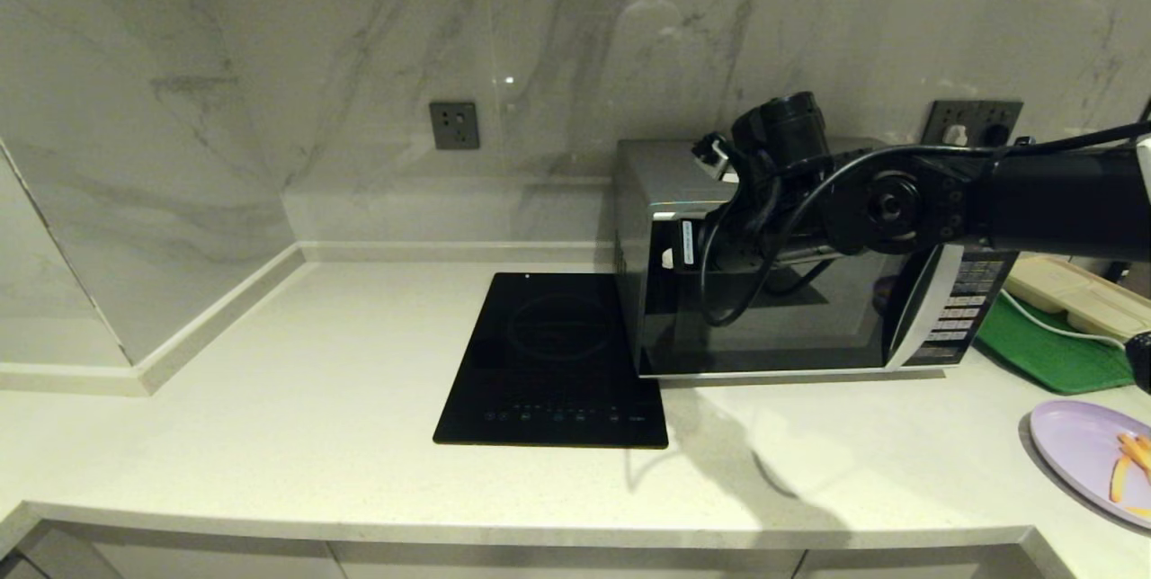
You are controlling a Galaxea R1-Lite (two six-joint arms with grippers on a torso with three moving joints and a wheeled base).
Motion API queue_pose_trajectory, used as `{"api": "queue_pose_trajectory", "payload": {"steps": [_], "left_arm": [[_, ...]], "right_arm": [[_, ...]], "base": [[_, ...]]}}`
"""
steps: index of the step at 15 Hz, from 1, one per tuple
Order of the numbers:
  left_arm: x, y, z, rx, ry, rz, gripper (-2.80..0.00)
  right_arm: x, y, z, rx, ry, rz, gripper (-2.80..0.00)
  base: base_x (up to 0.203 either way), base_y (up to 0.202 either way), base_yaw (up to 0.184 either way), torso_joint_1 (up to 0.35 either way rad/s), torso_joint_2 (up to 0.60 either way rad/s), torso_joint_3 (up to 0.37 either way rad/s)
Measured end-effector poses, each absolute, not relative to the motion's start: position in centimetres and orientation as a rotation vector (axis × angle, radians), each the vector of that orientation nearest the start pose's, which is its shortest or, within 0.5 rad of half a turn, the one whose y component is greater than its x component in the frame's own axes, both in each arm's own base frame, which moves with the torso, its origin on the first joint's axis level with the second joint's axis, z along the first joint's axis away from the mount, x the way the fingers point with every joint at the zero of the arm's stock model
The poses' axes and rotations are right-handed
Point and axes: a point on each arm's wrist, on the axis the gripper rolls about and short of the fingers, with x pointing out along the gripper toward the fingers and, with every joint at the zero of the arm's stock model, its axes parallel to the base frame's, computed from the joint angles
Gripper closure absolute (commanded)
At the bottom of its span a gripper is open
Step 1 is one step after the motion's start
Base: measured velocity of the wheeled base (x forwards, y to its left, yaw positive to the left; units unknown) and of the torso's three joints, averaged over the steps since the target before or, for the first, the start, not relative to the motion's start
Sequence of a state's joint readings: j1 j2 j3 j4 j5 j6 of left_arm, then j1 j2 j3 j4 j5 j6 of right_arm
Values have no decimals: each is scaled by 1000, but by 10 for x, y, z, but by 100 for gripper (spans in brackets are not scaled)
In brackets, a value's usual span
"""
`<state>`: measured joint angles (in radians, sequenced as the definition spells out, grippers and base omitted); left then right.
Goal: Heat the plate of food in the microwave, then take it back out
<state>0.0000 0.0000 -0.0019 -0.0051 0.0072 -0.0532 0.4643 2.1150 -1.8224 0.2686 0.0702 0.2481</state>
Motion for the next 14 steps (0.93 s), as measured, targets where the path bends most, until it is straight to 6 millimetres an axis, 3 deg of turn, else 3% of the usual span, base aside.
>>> {"api": "queue_pose_trajectory", "payload": {"steps": [6,14], "left_arm": [[-23,0,76,-53,-7,8,0],[-23,0,76,-53,-7,7,0]], "right_arm": [[405,203,217,136,476,394,0],[419,203,212,150,427,381,0]], "base": [[0,0,0,0,0,0],[0,0,0,0,0,0]]}}
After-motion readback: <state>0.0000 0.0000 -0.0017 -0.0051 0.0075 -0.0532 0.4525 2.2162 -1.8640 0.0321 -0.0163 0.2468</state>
